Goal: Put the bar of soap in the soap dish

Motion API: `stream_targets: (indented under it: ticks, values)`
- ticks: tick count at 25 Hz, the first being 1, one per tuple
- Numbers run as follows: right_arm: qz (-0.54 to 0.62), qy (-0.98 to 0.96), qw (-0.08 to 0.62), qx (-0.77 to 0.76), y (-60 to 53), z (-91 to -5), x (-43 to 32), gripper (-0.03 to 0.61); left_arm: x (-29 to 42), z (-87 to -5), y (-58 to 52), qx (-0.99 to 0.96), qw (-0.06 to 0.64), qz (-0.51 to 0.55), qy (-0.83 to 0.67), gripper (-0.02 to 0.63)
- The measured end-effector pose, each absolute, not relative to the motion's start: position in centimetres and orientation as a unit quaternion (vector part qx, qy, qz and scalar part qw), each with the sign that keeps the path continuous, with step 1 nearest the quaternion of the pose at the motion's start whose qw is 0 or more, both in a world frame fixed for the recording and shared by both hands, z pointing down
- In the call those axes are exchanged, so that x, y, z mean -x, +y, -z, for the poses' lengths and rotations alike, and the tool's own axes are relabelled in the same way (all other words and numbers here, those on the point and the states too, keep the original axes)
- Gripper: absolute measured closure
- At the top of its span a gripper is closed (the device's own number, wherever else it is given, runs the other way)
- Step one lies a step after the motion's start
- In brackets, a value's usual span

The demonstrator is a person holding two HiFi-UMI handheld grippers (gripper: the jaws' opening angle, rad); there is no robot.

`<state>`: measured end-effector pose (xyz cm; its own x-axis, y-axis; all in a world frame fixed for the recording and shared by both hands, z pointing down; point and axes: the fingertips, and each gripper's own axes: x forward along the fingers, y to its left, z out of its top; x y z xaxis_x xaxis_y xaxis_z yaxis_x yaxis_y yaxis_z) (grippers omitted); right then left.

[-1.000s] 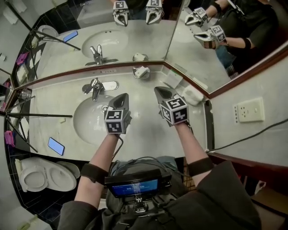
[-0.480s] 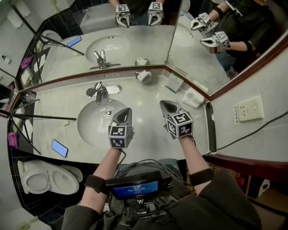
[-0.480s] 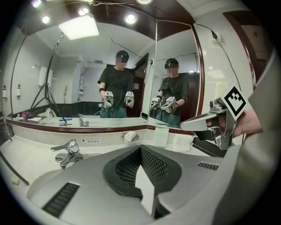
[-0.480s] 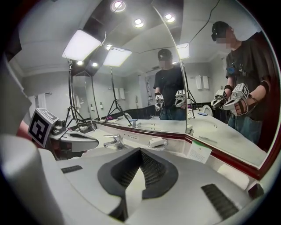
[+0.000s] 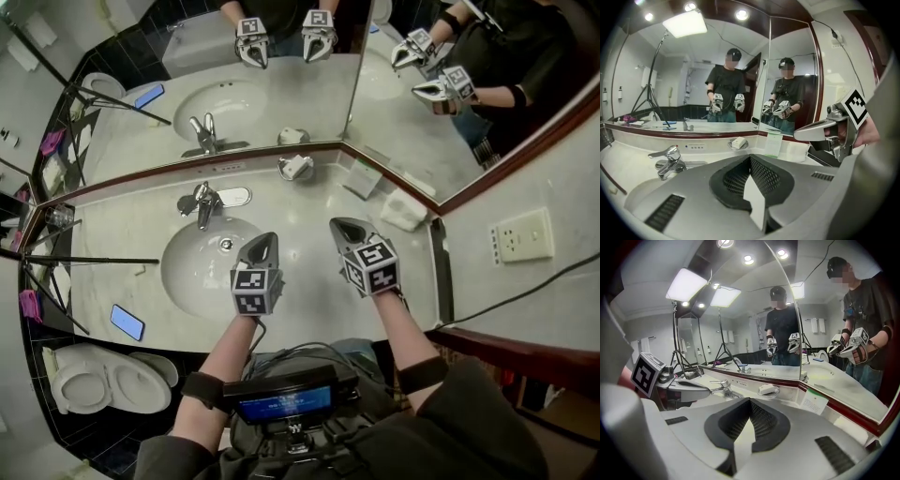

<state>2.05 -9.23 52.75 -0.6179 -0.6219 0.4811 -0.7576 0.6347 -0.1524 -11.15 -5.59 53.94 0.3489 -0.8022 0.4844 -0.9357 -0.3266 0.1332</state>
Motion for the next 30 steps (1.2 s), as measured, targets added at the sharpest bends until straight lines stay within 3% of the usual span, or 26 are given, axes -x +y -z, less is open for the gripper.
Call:
stream_targets:
  ticks: [4, 9, 16, 30]
  values:
    - [-0.181, -0.880, 0.200, -0.391, -10.5, -53.6, -2.0, 0.561, 10.6, -55.0, -7.7, -0.800, 0.208, -0.188, -0.530, 0.559]
    - [-0.192, -0.875, 0.206, -0.393, -13.0, -54.9, -2.0, 0.561, 9.3, -56.3, -12.5, -0.811, 0.211, -0.219, -0.500, 0.410]
    - [-0.202, -0.870, 0.203, -0.401, -16.6, -55.6, -1.7, 0.561, 7.7, -58.2, -19.9, -0.824, 0.189, -0.283, -0.454, 0.281]
    - [-0.231, -0.856, 0.206, -0.414, -17.9, -58.1, -3.6, 0.561, 6.7, -65.4, -26.9, -0.809, 0.190, -0.367, -0.418, 0.273]
